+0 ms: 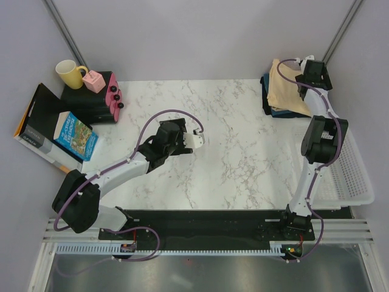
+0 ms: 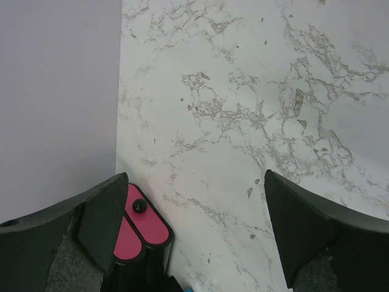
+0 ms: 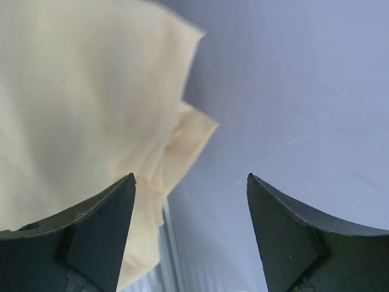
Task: Fold and stack the t-shirts
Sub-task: Neatly place the folded tshirt to the corner, then reset both grippers
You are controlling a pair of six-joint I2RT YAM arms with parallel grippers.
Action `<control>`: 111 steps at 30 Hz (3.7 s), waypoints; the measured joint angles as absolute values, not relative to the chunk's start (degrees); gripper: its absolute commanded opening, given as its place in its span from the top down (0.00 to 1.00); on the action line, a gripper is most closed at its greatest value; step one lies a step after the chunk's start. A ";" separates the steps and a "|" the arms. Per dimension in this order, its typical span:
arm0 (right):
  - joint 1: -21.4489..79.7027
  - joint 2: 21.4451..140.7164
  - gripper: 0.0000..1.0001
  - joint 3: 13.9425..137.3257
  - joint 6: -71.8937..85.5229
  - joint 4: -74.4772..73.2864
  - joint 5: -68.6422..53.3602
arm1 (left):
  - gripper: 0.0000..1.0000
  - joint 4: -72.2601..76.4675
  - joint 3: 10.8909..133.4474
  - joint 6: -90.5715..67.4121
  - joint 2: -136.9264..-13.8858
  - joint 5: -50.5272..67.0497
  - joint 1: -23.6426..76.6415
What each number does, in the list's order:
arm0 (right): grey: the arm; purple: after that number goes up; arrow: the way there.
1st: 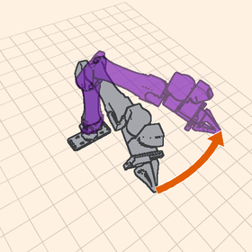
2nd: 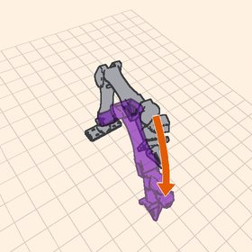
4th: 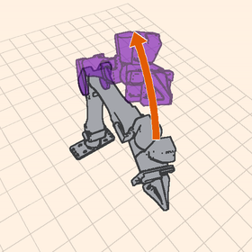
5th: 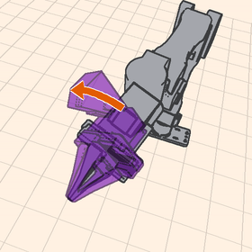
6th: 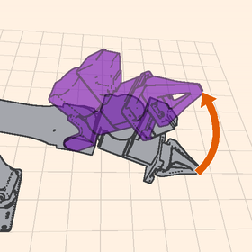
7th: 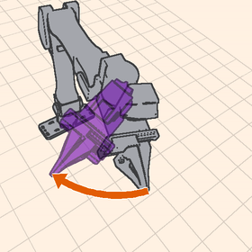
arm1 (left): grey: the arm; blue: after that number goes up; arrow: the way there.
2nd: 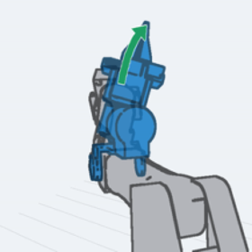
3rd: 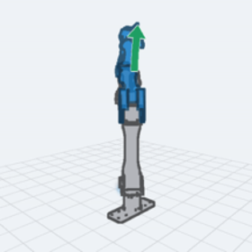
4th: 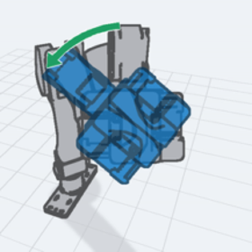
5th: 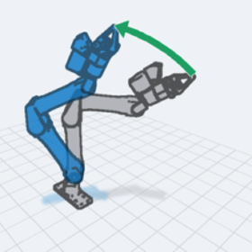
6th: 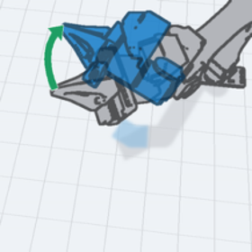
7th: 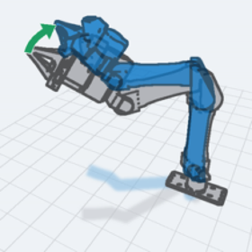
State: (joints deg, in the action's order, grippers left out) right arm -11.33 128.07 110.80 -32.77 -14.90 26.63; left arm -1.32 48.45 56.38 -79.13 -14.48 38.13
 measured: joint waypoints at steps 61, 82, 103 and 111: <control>-1.23 134.74 1.00 115.35 -22.39 -21.19 4.91 | 0.01 0.58 55.42 60.58 -86.00 -14.44 37.28; 7.90 89.56 0.02 96.71 -18.83 -23.90 -4.27 | 0.01 0.78 71.40 42.26 -78.63 -7.70 37.36; 19.66 65.47 0.02 71.81 -5.85 -22.76 2.87 | 0.01 -2.37 56.60 23.64 -67.79 -10.98 36.58; 19.75 65.84 0.02 64.05 -7.79 -22.76 5.43 | 0.01 -3.84 56.27 22.15 -66.43 -18.26 36.03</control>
State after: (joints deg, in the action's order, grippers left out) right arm 19.75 65.84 64.05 -7.79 -22.76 5.43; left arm -3.84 56.27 22.15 -66.43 -18.26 36.03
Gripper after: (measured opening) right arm 0.982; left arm 0.993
